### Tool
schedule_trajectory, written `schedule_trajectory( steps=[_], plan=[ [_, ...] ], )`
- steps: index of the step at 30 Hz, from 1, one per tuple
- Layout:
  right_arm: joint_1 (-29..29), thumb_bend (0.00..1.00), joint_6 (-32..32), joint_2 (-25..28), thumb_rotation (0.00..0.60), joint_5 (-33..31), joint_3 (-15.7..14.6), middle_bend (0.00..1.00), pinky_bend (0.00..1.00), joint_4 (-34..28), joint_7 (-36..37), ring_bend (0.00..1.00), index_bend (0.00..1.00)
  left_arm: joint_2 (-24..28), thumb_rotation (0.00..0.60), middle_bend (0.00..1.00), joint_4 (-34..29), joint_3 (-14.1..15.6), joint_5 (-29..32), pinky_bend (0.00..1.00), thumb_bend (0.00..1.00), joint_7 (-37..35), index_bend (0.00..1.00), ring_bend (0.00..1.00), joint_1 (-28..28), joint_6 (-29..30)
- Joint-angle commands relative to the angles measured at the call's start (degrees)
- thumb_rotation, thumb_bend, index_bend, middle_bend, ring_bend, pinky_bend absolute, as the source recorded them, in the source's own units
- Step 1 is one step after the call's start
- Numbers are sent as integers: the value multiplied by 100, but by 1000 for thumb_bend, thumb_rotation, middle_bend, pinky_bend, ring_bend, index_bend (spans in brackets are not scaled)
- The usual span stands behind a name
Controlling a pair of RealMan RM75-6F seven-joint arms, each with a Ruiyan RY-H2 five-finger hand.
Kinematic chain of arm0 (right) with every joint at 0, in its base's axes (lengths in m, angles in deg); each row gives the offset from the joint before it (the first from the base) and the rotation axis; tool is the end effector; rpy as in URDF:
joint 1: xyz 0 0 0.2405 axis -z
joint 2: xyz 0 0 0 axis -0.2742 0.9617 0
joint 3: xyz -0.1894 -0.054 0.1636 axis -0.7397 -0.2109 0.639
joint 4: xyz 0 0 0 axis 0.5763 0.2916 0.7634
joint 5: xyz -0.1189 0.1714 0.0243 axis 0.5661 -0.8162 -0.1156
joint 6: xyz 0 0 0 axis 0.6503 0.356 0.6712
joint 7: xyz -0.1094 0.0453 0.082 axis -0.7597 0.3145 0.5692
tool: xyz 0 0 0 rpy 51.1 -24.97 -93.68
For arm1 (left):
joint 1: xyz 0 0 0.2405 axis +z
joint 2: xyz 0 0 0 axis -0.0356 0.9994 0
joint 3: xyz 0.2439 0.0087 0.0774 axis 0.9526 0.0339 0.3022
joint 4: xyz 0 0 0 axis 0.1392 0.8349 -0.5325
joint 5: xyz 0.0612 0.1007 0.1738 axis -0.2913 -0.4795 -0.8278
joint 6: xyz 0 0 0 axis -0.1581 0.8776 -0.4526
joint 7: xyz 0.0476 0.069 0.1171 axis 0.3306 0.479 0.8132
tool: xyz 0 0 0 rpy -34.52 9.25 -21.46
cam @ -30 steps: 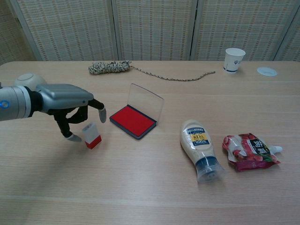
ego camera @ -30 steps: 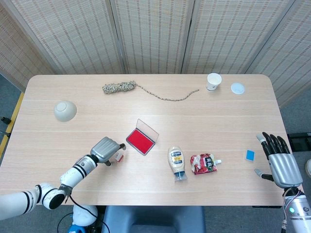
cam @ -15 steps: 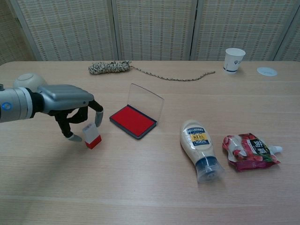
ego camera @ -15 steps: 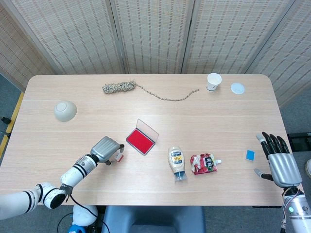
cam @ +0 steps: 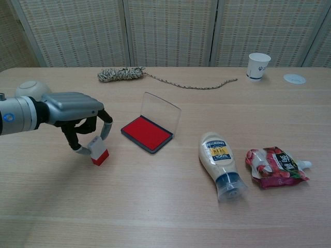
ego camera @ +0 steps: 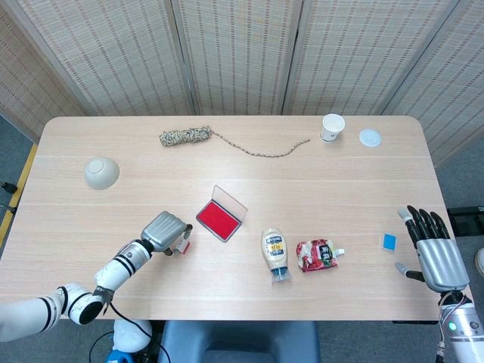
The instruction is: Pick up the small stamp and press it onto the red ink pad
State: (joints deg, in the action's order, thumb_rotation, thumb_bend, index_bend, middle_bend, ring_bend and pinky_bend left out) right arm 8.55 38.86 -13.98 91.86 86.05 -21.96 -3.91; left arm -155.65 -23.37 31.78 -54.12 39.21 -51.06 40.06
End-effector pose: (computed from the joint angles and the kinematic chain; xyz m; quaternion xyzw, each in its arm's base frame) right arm -0.3080 -0.1946 0.1473 0.6343 -0.3667 0.3358 0.5920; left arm -0.1651 0.3488 -0.0207 -0.8552 -0.2844 -0.2559 0.3497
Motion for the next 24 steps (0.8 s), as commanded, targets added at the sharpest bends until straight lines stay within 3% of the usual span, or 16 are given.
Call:
schedule_trajectory(
  steps=[1, 11, 16, 24],
  plan=[
    [4, 103, 13, 1, 600, 3, 2, 0, 0, -1, 3, 0, 0, 5, 600, 970, -9, -5, 12, 843, 262, 3, 559, 699, 3, 5],
    [6, 103, 23, -1, 600, 12, 0, 0, 0, -2, 4, 0, 0, 127, 600, 1000, -225, -13, 134, 874, 383, 74, 636, 734, -10, -41],
    [-4, 103, -3, 4, 600, 33, -17, 0, 0, -7, 17, 0, 0, 428, 600, 1000, -563, -50, 396, 885, 469, 152, 668, 757, -57, -170],
    [-5, 103, 5, 45, 600, 107, -43, 0, 0, -31, 117, 0, 0, 866, 600, 1000, -1109, -115, 1194, 918, 511, 1343, 744, 817, -326, 65]
  ],
)
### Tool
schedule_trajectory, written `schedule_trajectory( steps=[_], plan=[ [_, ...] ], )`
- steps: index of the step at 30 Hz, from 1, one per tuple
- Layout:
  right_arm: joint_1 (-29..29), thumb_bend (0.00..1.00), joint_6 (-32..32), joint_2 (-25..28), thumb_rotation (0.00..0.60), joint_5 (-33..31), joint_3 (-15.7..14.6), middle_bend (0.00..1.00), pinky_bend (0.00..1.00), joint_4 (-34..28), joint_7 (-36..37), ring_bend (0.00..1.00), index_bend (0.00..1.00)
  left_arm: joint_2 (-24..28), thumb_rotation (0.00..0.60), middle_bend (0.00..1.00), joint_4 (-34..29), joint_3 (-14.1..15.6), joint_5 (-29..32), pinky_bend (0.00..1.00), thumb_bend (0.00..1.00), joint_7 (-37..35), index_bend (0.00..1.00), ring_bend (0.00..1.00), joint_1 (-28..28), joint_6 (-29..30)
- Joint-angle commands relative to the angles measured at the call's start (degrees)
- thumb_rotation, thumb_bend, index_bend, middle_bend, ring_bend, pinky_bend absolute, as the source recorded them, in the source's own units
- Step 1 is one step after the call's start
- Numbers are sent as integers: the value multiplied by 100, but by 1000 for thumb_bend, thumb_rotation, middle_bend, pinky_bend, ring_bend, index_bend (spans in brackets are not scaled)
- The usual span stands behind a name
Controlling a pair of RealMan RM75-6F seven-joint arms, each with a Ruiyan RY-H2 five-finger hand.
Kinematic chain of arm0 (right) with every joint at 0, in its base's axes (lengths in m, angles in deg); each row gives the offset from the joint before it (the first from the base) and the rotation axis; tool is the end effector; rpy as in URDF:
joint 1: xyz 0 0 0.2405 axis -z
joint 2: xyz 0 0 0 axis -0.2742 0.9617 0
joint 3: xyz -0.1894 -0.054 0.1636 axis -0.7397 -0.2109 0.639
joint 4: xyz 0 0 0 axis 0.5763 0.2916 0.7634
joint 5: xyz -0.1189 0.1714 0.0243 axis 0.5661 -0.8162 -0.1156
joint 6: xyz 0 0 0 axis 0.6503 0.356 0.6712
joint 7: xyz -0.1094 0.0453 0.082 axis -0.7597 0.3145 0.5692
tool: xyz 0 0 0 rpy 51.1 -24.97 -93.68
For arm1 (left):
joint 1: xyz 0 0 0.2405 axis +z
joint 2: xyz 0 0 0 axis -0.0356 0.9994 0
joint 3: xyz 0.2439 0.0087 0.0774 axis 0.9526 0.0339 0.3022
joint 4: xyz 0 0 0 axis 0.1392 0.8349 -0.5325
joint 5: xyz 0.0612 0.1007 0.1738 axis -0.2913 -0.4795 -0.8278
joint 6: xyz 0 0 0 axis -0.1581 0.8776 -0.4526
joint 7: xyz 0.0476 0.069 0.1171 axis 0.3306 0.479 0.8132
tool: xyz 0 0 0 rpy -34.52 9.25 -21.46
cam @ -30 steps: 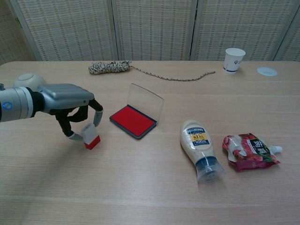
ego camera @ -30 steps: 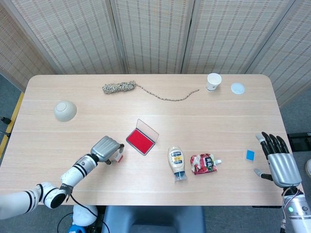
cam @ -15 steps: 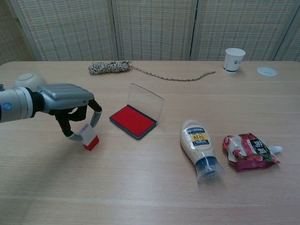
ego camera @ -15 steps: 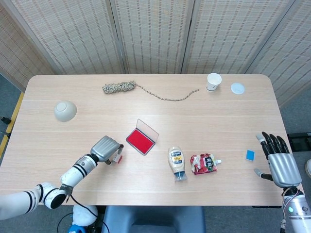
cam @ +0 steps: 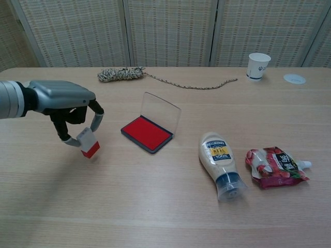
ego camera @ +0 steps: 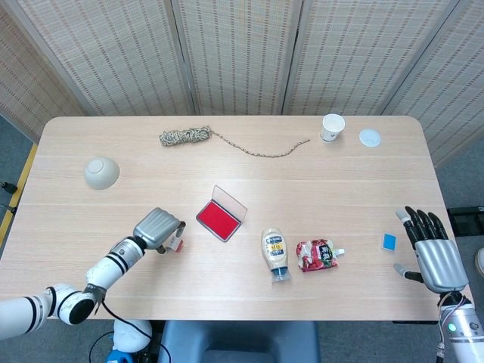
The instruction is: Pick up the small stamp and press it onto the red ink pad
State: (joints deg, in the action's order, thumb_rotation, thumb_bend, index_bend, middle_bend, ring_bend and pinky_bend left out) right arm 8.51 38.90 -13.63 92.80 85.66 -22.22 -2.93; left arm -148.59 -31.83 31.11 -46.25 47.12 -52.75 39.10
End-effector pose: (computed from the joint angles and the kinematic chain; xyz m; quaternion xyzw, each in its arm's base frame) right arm -0.3059 -0.1933 0.1471 0.6376 -0.3687 0.3413 0.5840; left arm -0.1555 0.3505 0.0098 -0.8562 -0.2768 -0.2331 0.3688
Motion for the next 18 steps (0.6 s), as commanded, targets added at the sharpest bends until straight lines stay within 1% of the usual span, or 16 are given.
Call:
schedule_trajectory(
  steps=[1, 8, 18],
  plan=[
    [-1, 103, 3, 15, 600, 19, -6, 0, 0, -8, 38, 0, 0, 178, 600, 1000, -319, -65, 526, 918, 512, 681, 744, 817, -202, 193],
    [9, 103, 14, 85, 600, 20, 3, 0, 0, -3, 217, 0, 0, 171, 600, 1000, -546, -128, 1461, 925, 512, 1589, 755, 826, -660, 349],
    [-29, 103, -109, 167, 600, -115, 55, 0, 0, 67, 479, 0, 0, 34, 600, 1000, -462, -180, 2596, 932, 530, 2182, 768, 833, -1459, 164]
  ],
)
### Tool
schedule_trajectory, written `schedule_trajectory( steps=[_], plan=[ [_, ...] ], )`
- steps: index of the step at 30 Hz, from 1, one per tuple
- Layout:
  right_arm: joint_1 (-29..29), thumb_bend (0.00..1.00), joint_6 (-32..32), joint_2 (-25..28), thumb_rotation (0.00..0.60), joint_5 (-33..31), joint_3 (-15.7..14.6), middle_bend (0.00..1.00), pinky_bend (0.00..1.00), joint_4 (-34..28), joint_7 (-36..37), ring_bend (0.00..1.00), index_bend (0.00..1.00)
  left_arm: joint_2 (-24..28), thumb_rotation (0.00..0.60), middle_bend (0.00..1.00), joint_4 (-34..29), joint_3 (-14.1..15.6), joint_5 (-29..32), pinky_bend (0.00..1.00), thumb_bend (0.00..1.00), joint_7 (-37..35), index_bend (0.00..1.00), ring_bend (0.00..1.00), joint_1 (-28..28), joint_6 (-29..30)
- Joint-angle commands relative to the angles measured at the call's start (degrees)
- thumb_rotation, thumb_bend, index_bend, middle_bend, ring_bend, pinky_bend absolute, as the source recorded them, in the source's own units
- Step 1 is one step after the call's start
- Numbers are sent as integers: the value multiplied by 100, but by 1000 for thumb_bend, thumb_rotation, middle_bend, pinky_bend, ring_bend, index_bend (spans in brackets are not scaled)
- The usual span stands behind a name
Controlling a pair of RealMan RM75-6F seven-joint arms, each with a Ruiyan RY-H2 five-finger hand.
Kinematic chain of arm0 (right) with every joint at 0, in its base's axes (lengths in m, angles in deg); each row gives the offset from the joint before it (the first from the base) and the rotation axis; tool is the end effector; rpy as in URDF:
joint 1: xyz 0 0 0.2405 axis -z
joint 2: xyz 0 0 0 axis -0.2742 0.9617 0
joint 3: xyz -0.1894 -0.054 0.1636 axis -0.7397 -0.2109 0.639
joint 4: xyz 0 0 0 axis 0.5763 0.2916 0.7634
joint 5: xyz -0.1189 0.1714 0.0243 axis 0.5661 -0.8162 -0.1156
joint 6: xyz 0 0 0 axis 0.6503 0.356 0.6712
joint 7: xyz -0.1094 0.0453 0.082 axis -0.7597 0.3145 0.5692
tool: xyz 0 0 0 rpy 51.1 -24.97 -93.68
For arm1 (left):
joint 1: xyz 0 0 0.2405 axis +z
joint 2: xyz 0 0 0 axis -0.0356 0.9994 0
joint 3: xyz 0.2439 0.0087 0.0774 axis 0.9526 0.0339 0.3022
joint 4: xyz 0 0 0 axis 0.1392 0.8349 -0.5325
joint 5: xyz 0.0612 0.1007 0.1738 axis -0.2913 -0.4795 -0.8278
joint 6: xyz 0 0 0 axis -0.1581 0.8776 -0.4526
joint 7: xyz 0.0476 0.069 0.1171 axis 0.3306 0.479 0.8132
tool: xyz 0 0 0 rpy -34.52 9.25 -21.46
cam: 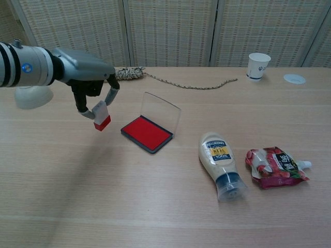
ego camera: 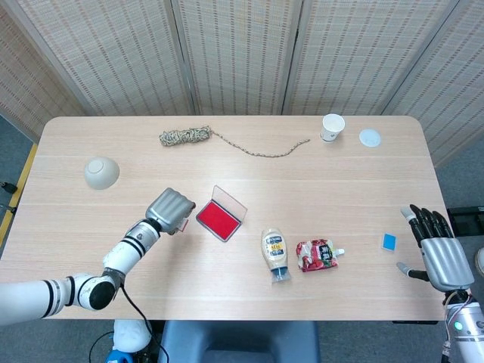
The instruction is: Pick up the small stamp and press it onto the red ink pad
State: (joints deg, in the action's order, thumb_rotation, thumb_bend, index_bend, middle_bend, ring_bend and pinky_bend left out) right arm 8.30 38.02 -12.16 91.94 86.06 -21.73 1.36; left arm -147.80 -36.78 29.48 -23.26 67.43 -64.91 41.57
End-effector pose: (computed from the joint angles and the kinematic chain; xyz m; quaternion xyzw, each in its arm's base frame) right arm -0.3114 -0.1963 0.1563 0.6257 -0.3868 0.3496 0.5802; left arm -0.0922 0.3785 0.0170 -0.8581 -0.2231 -0.2047 0.4146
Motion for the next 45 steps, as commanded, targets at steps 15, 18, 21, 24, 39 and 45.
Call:
schedule_trajectory(
  steps=[15, 18, 21, 24, 39, 45],
  plan=[
    [-50, 103, -173, 83, 600, -160, 47, 0, 0, 101, 271, 0, 0, -626, 600, 1000, 846, 43, 1059, 939, 531, -114, 772, 842, -1079, -578],
    [-55, 103, -191, 92, 600, -203, 67, 0, 0, 120, 308, 0, 0, -714, 600, 1000, 1013, 65, 1108, 940, 531, -208, 773, 842, -1168, -627],
    [-58, 104, -200, 107, 600, -225, 79, 0, 0, 131, 350, 0, 0, -808, 600, 1000, 1187, 86, 1171, 940, 531, -294, 772, 843, -1255, -677],
    [-54, 103, -204, 129, 600, -248, 89, 0, 0, 134, 411, 0, 0, -904, 600, 1000, 1340, 106, 1258, 940, 531, -374, 773, 843, -1349, -750],
    [10, 107, -98, 196, 600, -235, 102, 0, 0, 154, 569, 0, 0, -1444, 600, 1000, 1988, 142, 1104, 940, 531, -902, 773, 844, -1533, -956],
    [15, 108, -101, 200, 600, -255, 111, 0, 0, 174, 590, 0, 0, -1560, 600, 1000, 2235, 139, 984, 940, 531, -1121, 772, 844, -1525, -1029]
  ],
)
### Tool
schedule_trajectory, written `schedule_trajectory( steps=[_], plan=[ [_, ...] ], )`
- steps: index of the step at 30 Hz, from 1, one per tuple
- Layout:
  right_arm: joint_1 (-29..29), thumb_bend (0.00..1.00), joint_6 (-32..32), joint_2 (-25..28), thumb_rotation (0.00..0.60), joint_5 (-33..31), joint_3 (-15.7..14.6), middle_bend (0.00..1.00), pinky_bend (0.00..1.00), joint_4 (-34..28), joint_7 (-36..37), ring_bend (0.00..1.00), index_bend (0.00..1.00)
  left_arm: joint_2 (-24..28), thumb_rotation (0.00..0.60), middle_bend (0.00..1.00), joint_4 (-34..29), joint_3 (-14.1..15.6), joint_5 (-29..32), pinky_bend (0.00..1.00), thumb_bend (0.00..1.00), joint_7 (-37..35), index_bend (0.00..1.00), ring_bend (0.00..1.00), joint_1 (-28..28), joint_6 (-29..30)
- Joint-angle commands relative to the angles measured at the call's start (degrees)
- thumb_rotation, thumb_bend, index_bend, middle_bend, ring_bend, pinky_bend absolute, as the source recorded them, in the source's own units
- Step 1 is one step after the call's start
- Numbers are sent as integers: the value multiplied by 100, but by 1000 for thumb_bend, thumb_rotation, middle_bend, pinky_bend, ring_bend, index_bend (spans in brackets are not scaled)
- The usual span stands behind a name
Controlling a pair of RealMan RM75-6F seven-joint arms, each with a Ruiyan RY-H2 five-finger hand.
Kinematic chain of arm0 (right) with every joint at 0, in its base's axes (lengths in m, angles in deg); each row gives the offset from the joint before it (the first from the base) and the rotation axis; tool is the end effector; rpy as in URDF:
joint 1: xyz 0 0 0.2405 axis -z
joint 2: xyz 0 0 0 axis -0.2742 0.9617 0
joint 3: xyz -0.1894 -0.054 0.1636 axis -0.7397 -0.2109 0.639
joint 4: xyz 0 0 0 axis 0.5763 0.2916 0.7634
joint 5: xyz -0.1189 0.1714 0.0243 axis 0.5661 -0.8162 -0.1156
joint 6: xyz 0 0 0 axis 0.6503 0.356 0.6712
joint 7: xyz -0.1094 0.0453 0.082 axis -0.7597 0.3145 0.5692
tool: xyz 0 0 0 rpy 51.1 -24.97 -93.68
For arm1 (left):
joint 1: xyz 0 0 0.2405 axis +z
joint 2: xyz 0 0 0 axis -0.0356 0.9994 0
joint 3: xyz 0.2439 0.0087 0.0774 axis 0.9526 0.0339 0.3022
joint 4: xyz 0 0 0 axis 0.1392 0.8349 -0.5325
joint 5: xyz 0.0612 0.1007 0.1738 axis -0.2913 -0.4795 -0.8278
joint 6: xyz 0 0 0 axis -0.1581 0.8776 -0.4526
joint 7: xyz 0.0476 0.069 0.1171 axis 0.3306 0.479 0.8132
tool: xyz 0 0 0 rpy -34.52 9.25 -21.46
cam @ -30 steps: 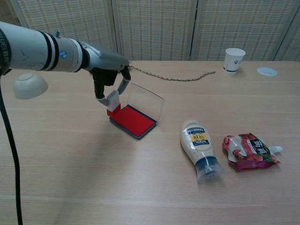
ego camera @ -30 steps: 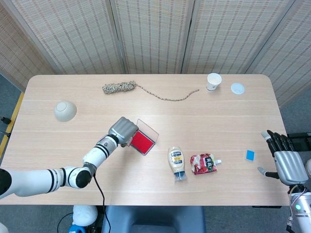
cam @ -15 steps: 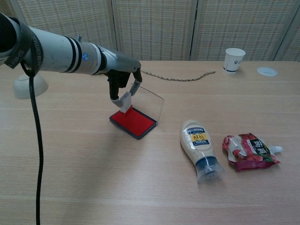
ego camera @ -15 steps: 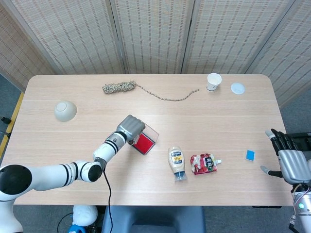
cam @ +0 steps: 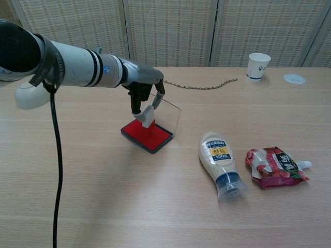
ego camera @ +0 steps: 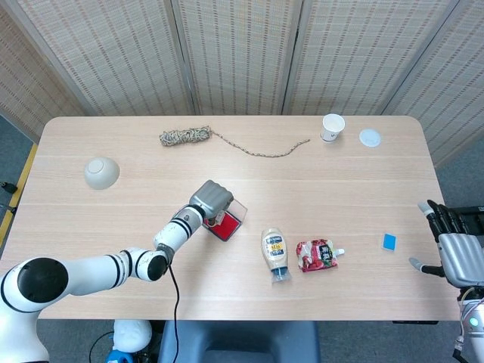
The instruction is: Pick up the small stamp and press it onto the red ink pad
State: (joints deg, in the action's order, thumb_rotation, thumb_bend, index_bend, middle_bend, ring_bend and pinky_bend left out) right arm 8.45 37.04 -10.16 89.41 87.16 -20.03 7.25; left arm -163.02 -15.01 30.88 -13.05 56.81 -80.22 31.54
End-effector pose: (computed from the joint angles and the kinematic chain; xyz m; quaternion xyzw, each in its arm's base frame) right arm -0.3253 -0.2006 0.1749 0.5981 -0.4094 0.3561 0.5898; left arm -0.0302 0.4228 -0.0536 -0.8606 -0.2755 -0.2170 0.3694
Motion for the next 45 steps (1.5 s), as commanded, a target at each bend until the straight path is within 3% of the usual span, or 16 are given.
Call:
schedule_trajectory(
  steps=[1, 45],
  plan=[
    [-1, 108, -2, 0, 600, -2, 2, 0, 0, 5, 1, 0, 0, -55, 600, 1000, 97, 6, -59, 940, 531, -95, 772, 844, 9, -44],
    [24, 110, 36, -36, 600, -28, 23, 0, 0, -5, -96, 0, 0, -409, 600, 1000, 653, 0, -924, 940, 531, -1024, 773, 844, 303, -284]
  ],
)
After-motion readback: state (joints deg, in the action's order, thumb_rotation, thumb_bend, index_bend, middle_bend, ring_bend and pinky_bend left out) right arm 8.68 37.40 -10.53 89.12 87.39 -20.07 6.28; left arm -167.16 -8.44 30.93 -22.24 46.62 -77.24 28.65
